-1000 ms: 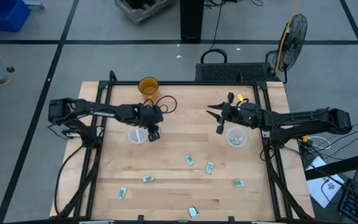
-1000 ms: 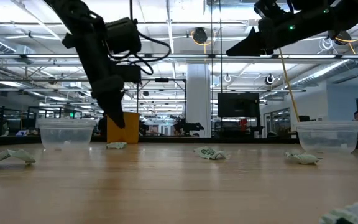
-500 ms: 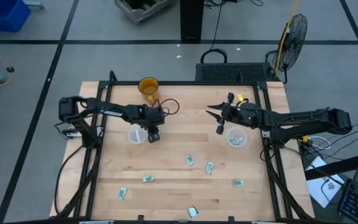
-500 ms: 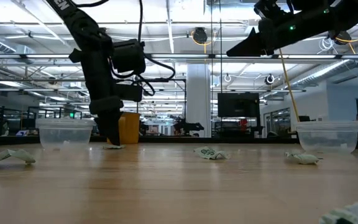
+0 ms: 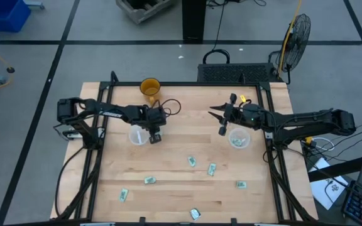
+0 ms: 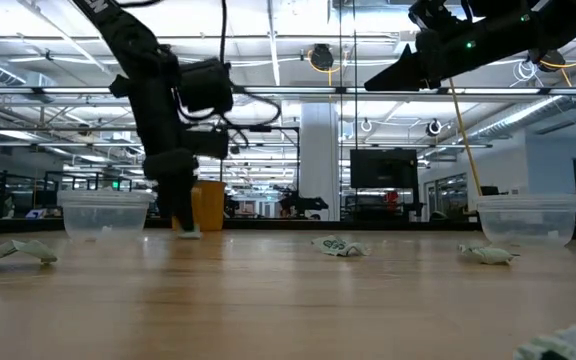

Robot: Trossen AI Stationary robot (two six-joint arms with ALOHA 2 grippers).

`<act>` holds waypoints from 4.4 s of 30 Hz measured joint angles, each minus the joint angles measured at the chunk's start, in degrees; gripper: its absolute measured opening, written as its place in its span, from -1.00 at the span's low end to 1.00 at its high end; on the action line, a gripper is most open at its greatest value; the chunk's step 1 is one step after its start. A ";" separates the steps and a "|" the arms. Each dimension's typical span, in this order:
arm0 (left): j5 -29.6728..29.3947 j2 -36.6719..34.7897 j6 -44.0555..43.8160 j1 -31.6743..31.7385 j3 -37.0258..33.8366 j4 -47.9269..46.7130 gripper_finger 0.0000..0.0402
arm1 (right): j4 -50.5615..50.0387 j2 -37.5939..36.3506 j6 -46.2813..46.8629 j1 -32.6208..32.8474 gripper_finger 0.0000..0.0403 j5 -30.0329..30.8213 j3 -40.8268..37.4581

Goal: Pick and place items into bin
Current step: Put the stevia packet into the left transparent bin, then put the stevia packet into the right transparent bin

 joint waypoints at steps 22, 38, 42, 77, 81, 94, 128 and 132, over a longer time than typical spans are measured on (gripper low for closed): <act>-8.00 -24.44 -19.40 -7.20 -0.22 -30.09 -0.97 | -2.80 0.02 1.72 0.02 -0.56 0.00 -0.04; -7.48 -22.98 -25.95 -9.65 -15.08 -12.55 -0.86 | -4.83 0.00 5.30 0.07 -0.56 -0.03 -0.04; -7.46 -22.96 -27.19 -9.65 -18.08 -9.13 -0.94 | -4.81 0.00 6.01 0.07 -0.56 -0.02 -0.04; -4.41 -29.56 -28.52 -9.60 -18.71 -6.40 -0.56 | -4.81 0.00 6.03 0.07 -0.56 -0.04 -0.04; -4.48 -33.64 -28.55 -9.59 -18.68 -6.40 -0.56 | -4.81 0.00 6.03 0.07 -0.56 -0.04 -0.02; 4.15 -41.13 -26.23 -11.71 -18.68 15.60 -0.56 | -7.86 0.24 2.45 0.22 -0.56 -17.72 0.00; -8.58 -41.02 -14.84 -14.00 -18.66 21.80 -0.56 | 2.80 46.58 -0.42 13.66 -0.56 -30.73 16.55; -8.58 -41.02 -14.86 -14.00 -18.66 21.56 -0.56 | 1.68 45.77 -1.10 12.67 -0.56 -28.22 16.65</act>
